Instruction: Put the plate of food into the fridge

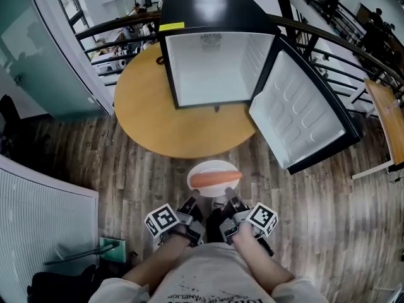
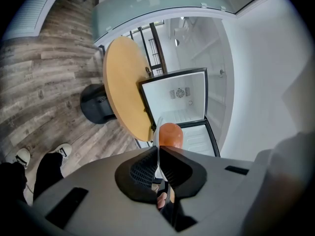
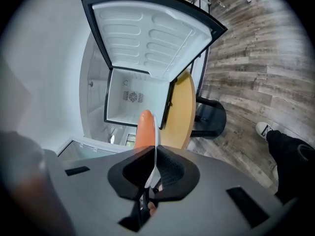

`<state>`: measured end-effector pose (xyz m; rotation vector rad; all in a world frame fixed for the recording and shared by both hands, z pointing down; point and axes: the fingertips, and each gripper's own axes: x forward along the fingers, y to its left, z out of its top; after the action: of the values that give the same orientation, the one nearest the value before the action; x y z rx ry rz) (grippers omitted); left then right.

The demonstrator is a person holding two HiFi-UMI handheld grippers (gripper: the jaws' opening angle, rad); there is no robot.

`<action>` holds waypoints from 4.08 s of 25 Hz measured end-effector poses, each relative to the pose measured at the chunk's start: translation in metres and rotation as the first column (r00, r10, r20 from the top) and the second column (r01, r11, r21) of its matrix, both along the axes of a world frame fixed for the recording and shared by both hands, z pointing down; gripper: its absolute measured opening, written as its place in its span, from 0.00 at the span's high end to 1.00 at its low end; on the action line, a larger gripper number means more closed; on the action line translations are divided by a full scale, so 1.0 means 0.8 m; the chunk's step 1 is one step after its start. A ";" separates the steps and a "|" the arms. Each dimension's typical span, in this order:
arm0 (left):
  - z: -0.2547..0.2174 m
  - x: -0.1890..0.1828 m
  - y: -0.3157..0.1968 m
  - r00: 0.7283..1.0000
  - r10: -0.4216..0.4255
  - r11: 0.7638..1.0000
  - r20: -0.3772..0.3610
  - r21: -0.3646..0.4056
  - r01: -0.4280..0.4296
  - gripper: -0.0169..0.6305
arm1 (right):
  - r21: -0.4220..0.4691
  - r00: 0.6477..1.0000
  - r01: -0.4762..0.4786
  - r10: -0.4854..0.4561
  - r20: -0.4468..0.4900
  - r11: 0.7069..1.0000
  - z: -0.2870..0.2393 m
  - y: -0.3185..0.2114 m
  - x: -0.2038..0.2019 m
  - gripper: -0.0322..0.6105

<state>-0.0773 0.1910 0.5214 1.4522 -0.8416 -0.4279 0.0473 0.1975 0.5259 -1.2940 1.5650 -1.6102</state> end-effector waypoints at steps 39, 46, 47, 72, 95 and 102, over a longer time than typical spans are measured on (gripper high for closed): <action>-0.014 0.077 -0.259 1.000 -0.022 1.000 0.016 -0.022 0.022 0.92 | -0.030 0.999 0.052 -0.052 0.006 0.998 -0.014 -0.264 0.076 0.90; -0.010 0.071 -0.289 1.000 -0.006 1.000 -0.006 -0.030 0.006 0.92 | -0.030 1.000 0.030 -0.030 0.000 0.999 -0.008 -0.291 0.071 0.90; -0.009 0.069 -0.294 1.000 -0.007 1.000 -0.009 -0.031 0.007 0.92 | -0.028 1.000 0.030 -0.030 -0.003 0.999 -0.007 -0.296 0.070 0.90; 0.047 0.060 -0.413 0.996 -0.009 0.999 -0.085 -0.032 0.006 0.92 | -0.059 1.000 -0.005 0.004 -0.020 0.998 0.048 -0.411 0.057 0.90; 0.103 0.045 -0.499 0.998 -0.016 0.999 -0.055 -0.050 0.014 0.92 | -0.061 0.999 0.005 -0.007 -0.036 0.998 0.098 -0.499 0.044 0.90; 0.114 0.046 -0.513 0.997 -0.042 0.997 -0.058 -0.069 0.038 0.92 | -0.055 0.999 0.001 -0.003 -0.041 0.998 0.107 -0.516 0.046 0.90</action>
<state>-0.0408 -0.2195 0.6129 1.3554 -0.8311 -0.4665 0.0839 -0.2154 0.6116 -1.3632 1.5562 -1.6485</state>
